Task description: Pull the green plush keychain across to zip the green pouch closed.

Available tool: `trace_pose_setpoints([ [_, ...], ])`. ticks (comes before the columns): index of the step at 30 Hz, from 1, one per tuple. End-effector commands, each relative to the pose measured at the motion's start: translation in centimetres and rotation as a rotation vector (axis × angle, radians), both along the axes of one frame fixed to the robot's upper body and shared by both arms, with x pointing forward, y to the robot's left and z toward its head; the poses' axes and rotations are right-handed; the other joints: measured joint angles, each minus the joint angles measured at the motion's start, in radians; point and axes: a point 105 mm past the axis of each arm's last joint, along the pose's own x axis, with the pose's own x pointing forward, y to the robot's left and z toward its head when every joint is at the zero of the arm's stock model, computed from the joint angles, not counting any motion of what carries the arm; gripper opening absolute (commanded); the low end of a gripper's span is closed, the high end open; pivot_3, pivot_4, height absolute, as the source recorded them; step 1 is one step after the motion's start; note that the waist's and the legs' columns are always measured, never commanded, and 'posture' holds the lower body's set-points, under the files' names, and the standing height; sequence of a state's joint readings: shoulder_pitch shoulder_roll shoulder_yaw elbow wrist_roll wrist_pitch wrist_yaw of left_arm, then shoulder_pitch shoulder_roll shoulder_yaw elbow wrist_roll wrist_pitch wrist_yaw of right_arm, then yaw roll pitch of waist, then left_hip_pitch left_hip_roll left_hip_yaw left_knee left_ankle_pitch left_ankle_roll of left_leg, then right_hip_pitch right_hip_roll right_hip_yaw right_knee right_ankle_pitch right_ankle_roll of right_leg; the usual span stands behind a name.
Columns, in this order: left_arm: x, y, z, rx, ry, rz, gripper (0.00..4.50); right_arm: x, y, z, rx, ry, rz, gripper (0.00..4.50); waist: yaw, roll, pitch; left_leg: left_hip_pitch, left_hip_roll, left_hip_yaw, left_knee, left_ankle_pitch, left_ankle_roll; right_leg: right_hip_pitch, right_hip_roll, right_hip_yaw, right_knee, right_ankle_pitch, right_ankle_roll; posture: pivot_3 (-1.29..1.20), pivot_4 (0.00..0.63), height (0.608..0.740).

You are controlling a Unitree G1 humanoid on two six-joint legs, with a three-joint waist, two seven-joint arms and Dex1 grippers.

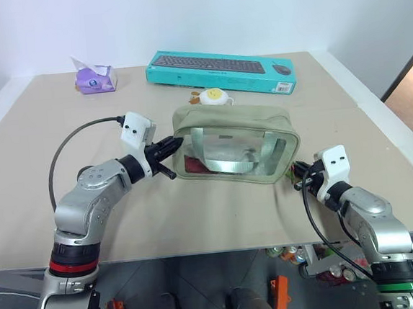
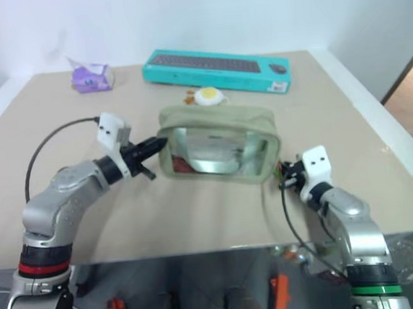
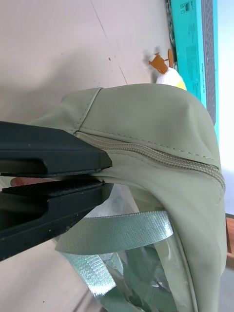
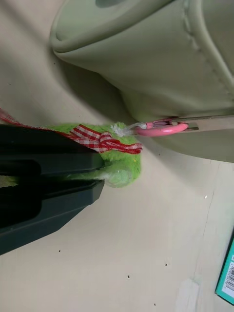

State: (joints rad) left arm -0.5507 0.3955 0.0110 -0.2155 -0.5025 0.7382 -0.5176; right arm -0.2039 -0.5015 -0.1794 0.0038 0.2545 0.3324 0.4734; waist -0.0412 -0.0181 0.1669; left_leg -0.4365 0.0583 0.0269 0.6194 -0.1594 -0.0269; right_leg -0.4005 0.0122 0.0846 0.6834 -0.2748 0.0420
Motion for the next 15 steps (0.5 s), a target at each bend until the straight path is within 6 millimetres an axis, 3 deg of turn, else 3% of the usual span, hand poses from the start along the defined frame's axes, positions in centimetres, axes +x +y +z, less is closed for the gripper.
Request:
trace_pose_setpoints([
  [1,-0.6,-0.4,1.3,-0.033,-0.01,-0.05,0.0,0.0,0.2,2.2,0.109,-0.068,0.004,0.06,0.0,0.0,0.0,0.0,0.0,0.0,0.0,0.0,0.0,0.0,0.0,0.0,0.0,0.0,0.0,0.0,0.15,0.74],
  [3,-0.7,-0.1,1.2,-0.043,0.009,-0.052,0.0,-0.2,0.2,3.7,0.133,-0.102,0.025,0.71,0.0,0.0,0.0,0.0,0.0,0.0,0.0,0.0,0.0,0.0,0.0,0.0,0.0,0.0,0.0,0.0,0.15,0.74],
  [4,-0.8,-0.1,1.2,-0.042,0.009,-0.064,0.75,-0.4,0.2,4.6,0.135,-0.128,0.035,0.99,0.0,0.0,0.0,0.0,0.0,0.0,0.0,0.0,0.0,0.0,0.0,0.0,0.0,0.0,0.0,0.0,0.15,0.74],
  [11,-1.1,2.0,2.8,-0.053,-0.071,-0.067,3.07,-3.2,-0.5,9.7,0.098,-0.271,0.121,3.43,0.0,0.0,0.0,-0.001,0.0,0.0,-0.001,0.0,0.0,-0.001,0.0,0.0,0.0,0.0,0.0,0.0,0.15,0.74],
  [14,-1.2,3.5,3.6,-0.053,-0.126,-0.037,4.11,-4.6,-0.9,10.5,0.072,-0.283,0.144,4.47,0.0,0.0,0.0,-0.001,0.0,0.0,-0.001,0.0,0.0,-0.001,0.0,-0.001,0.0,-0.001,0.0,0.0,0.15,0.74],
  [15,-1.3,3.8,3.9,-0.054,-0.144,-0.027,4.47,-5.0,-1.0,10.6,0.064,-0.278,0.147,4.5,0.0,0.0,0.0,-0.001,0.0,0.0,-0.002,0.0,0.0,-0.001,0.0,-0.001,0.0,-0.001,-0.001,0.0,0.15,0.74],
])
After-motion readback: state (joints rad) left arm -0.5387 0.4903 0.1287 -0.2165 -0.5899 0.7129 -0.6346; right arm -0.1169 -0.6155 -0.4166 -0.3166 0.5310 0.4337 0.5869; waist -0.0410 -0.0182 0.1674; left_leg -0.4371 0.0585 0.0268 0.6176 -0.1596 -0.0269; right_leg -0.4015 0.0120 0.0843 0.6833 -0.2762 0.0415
